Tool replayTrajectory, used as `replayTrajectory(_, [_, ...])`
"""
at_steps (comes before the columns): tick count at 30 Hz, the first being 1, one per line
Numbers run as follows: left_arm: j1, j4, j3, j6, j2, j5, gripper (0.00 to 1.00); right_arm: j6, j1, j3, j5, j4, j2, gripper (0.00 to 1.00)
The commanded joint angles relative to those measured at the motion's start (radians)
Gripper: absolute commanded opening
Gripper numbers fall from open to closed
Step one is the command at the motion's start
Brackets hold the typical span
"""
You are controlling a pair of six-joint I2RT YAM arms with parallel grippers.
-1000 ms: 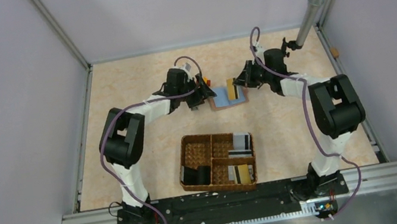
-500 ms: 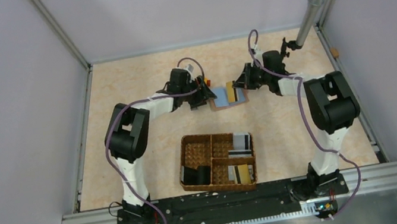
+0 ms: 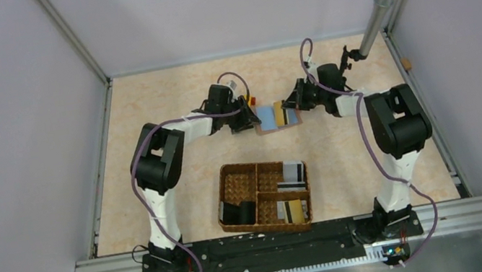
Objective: Put the credit cards into the card holder
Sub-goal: Insert the credit card into the card holder.
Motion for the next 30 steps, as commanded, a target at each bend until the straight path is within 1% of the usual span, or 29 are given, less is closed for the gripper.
replayTrajectory(1, [-0.002, 0.008, 0.038, 0.023, 0.013, -0.005, 0.41, 0.015, -0.011, 0.049, -0.012, 0.061, 0.028, 0.0])
replayTrajectory(4, [-0.003, -0.024, 0.044, 0.029, 0.02, -0.009, 0.37, 0.016, -0.011, 0.05, -0.003, 0.054, 0.04, 0.0])
replayTrajectory(15, [-0.002, -0.032, 0.053, 0.035, 0.037, -0.01, 0.2, 0.006, -0.011, 0.054, 0.02, 0.009, 0.073, 0.0])
replayTrajectory(30, [-0.003, -0.03, 0.058, 0.032, 0.051, 0.008, 0.13, 0.063, -0.011, 0.035, 0.012, 0.083, 0.118, 0.0])
